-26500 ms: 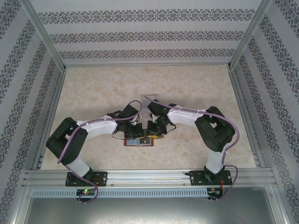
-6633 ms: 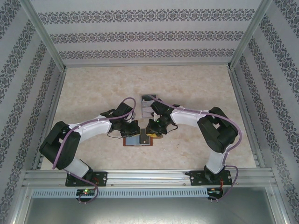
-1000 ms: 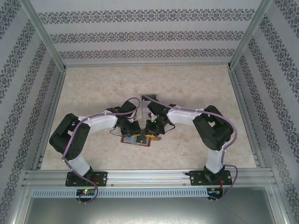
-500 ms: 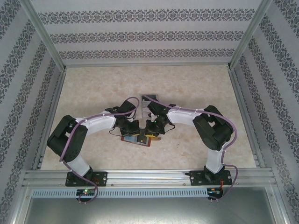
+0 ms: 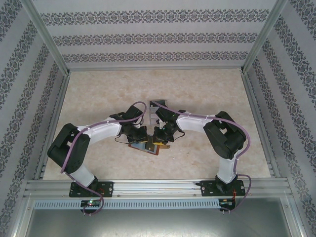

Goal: Take the credit cards out of the card holder

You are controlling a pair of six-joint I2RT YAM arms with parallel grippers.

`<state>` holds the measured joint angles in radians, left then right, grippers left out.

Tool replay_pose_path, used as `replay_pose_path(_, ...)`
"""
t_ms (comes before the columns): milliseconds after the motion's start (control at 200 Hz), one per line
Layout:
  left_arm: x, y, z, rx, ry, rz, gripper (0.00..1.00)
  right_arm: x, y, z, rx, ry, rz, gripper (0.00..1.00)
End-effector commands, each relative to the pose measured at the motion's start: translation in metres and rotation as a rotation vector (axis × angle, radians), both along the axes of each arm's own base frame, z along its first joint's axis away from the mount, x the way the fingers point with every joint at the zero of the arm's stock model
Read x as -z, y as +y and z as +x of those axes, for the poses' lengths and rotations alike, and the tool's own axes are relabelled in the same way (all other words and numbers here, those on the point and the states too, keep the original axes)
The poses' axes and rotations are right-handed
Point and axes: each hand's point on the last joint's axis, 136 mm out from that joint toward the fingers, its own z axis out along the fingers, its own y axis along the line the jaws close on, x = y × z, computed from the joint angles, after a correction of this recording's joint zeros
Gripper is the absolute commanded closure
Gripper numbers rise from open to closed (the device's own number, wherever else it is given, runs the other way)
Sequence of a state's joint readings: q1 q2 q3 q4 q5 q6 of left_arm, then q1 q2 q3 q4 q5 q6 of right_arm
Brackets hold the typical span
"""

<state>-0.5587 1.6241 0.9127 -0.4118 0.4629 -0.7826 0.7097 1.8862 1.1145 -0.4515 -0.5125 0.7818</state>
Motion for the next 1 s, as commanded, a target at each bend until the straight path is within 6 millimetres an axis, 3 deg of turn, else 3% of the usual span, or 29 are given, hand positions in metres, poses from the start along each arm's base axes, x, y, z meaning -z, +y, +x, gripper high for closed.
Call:
replay_pose_path(0,-0.009,0.011,0.006,-0.023,-0.029,0.005,0.95,0.024,-0.017,-0.012,-0.015,0.041,-0.111,0.83)
replay_pose_path(375,-0.011,0.015,0.005,-0.029,-0.031,0.006,0.96,0.023,-0.018,-0.011,-0.021,0.038,-0.122,0.83)
replay_pose_path(999,-0.037,0.030,0.009,-0.023,-0.099,0.025,0.96,0.007,-0.027,-0.004,-0.021,0.003,-0.134,0.81)
